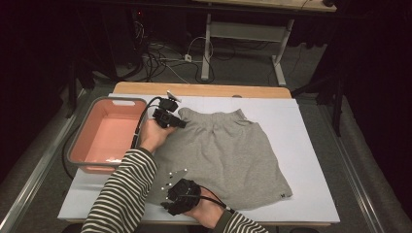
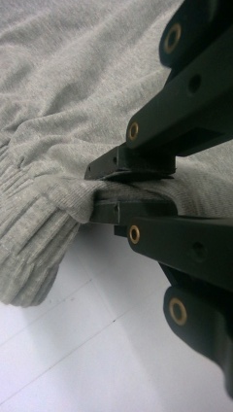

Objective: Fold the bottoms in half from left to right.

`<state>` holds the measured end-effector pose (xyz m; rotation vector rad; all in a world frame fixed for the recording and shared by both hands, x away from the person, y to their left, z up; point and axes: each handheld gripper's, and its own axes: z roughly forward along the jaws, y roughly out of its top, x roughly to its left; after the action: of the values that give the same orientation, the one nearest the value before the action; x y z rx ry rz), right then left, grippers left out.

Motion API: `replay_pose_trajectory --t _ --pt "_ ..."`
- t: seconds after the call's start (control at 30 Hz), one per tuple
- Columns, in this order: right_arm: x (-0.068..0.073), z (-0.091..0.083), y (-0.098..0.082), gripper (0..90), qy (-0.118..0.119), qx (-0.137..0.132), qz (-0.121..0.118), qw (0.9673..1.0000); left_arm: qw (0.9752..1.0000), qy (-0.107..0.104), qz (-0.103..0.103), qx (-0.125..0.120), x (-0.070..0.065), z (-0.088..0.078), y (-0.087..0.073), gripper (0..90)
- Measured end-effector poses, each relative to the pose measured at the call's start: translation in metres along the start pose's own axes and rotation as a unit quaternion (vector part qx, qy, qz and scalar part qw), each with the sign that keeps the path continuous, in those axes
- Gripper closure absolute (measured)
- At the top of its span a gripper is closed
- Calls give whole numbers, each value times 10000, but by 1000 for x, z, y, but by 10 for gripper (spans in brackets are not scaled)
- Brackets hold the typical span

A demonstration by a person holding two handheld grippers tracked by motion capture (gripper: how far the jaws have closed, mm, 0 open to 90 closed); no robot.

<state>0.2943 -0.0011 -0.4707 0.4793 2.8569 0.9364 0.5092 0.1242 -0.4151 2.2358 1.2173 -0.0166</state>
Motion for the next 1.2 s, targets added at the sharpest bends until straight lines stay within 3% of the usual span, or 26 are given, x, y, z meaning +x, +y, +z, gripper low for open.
replay_pose_trajectory --t 0.17,0.27,0.53,0.57,0.6,0.77,1.0,1.2 --pt "6 5 4 436 -166 80 -192 9996 10000 2 1 3 0 0 0 789" --pt "5 5 5 435 -187 98 -180 9996 10000 9 -1 3 0 0 0 789" --pt "-7 -2 2 726 -304 190 -48 9993 10000 25 12 17 0 -1 0 789" --pt "-7 -2 2 726 -304 190 -48 9993 10000 25 12 17 0 -1 0 789" --pt "-11 -4 0 794 -321 235 33 9992 10000 27 4 22 1 -1 0 789" --pt "-15 -7 -3 844 -274 223 115 9993 10000 23 -4 23 1 -1 0 789" --pt "-28 -10 -8 859 195 111 666 9975 10000 -27 -22 -50 2 -6 0 789" --pt "-30 -14 -9 861 368 42 732 9966 10000 -45 3 -81 3 -12 1 791"
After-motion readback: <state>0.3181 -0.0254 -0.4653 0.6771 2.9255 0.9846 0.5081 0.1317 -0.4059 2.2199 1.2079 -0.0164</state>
